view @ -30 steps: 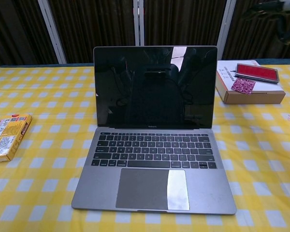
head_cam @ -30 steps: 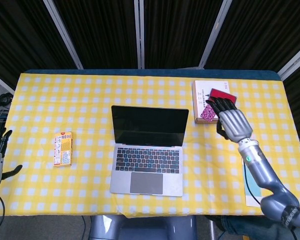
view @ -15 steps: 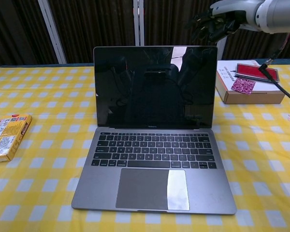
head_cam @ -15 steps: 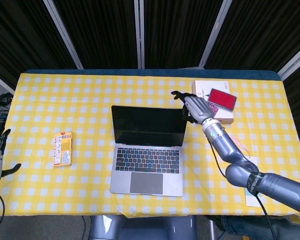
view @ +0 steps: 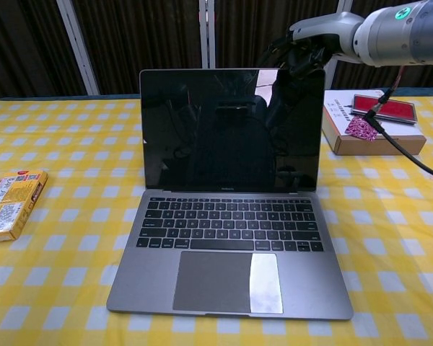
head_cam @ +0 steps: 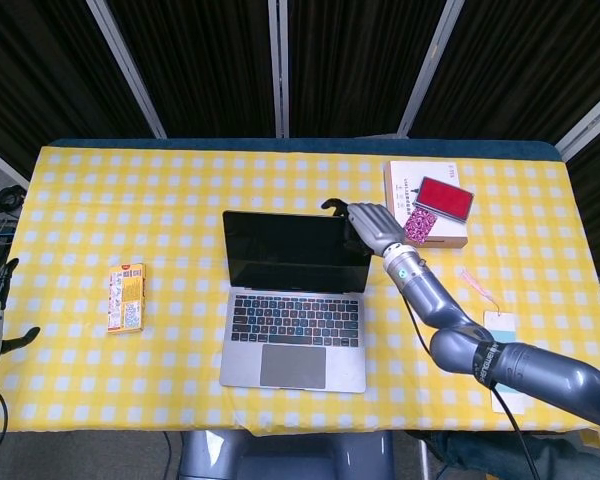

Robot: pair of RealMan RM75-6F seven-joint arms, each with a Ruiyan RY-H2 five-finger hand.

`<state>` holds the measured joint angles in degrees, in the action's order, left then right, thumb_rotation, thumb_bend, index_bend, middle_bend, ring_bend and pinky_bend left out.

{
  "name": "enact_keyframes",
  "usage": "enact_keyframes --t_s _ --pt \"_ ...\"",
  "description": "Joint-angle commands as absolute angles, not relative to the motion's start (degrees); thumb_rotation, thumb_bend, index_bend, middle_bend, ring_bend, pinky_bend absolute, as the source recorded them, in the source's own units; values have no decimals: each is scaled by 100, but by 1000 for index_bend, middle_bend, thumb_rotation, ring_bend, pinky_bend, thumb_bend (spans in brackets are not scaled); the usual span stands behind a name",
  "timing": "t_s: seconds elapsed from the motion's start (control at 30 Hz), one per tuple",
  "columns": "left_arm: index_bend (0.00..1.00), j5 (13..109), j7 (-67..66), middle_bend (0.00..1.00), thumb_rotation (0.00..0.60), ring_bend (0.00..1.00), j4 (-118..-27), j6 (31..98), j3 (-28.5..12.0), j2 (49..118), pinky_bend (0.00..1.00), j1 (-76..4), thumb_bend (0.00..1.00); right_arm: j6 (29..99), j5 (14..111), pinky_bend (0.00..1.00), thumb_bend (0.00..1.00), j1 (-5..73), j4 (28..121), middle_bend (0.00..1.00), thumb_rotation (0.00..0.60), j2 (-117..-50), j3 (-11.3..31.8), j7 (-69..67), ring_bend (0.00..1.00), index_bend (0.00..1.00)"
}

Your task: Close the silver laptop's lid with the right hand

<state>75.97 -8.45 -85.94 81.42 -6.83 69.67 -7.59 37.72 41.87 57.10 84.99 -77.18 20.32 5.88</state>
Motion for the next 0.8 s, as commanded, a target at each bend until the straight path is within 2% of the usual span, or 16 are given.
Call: enact_keyframes --t_s 0.03,0.43,0.8 --pt "0 7596 -840 0 600 0 -8593 8141 -684 6965 0 -761 0 3817 4198 348 1000 5719 8555 407 600 -7698 2035 554 380 262" --pt "0 7624 -819 0 600 0 -8626 8170 -673 6945 0 -757 0 3978 4451 379 1000 5651 9075 439 600 -7450 2025 411 419 303" --pt "0 7690 -783 0 600 0 -8691 8228 -648 6916 0 -739 0 4182 5588 379 1000 5260 10215 442 600 -6892 1784 208 422 309"
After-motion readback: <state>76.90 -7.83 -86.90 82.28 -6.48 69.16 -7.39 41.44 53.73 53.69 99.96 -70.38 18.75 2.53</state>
